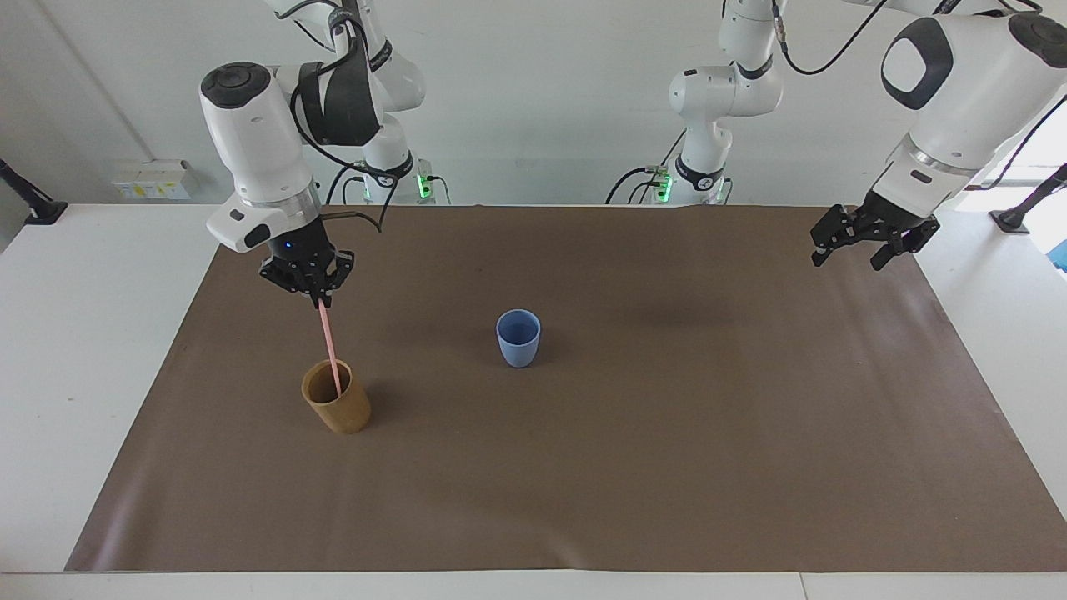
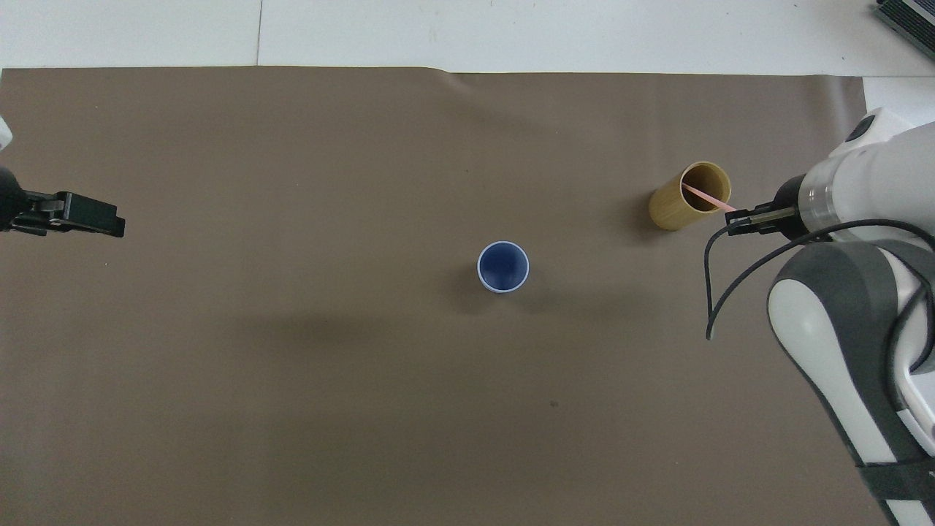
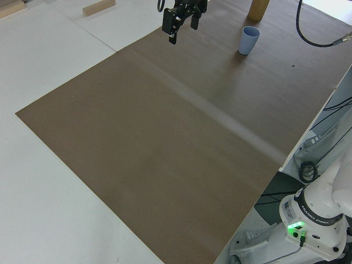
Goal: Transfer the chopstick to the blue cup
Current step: 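Release the cup and retract the left gripper while the right gripper grasps the chopstick, then pull the pink chopstick from the tube and carry it toward the blue cup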
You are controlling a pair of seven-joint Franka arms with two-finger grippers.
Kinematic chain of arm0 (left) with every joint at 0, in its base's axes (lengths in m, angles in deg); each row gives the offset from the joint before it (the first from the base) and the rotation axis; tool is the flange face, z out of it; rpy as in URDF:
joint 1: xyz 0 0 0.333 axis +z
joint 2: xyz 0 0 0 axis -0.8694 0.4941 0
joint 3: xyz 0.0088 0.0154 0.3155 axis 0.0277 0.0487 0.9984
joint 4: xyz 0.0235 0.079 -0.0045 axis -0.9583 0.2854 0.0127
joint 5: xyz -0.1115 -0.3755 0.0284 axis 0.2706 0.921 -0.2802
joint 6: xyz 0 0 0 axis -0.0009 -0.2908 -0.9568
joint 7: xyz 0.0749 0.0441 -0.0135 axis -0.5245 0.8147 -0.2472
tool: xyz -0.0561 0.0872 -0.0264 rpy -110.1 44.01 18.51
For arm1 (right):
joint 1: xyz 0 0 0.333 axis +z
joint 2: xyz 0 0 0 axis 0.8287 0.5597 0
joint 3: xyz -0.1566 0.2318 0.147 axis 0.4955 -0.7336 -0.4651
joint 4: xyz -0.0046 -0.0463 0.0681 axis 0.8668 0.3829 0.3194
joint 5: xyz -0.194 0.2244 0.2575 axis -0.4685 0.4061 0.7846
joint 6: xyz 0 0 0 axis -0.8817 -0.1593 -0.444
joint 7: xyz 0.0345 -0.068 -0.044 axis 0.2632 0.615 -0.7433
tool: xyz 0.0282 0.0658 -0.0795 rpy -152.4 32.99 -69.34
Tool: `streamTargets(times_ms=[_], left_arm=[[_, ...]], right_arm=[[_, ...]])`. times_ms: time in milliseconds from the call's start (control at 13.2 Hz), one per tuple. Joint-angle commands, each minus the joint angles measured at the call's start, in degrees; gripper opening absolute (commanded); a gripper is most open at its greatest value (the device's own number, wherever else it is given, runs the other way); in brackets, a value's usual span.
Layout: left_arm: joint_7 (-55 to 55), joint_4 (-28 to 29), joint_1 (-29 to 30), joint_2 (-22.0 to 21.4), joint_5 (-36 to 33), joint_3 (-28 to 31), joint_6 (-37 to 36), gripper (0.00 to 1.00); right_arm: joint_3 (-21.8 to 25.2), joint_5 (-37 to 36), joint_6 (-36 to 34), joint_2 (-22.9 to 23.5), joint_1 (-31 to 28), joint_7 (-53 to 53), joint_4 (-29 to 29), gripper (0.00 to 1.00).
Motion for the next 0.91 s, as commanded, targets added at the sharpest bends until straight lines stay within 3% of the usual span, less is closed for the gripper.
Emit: streamTargets(times_ms=[0, 303, 454, 605, 832], left_arm=[[0.3, -4.5, 0.4, -0.4, -0.7, -0.3, -6.0, 1.00], [0.0, -7.3, 0.0, -0.7, -1.6, -0.5, -13.5, 1.00], [0.6, -5.8, -0.1, -3.4, -3.6, -1.3, -12.9, 1.00], [-0.1, -3.2, 0.3, -5.1, -3.5, -1.0, -13.2, 1.00], [-0.1, -3.7, 0.0, -4.8, -3.5, -1.0, -13.3, 1.00]], right_arm=[[0.1, 0.5, -9.6, -0.8, -1.0, -0.7, -7.7, 0.00], [-0.4, 3.9, -22.0, -0.7, -0.2, 4.5, -17.2, 0.00], [-4.6, 3.5, -26.7, 0.1, 0.0, 12.9, -21.6, 0.00], [-8.8, 6.5, -26.7, 0.6, -0.2, 22.4, -22.2, 0.00], [-9.6, 11.9, -25.1, 1.5, 3.8, 32.4, -22.5, 0.00]])
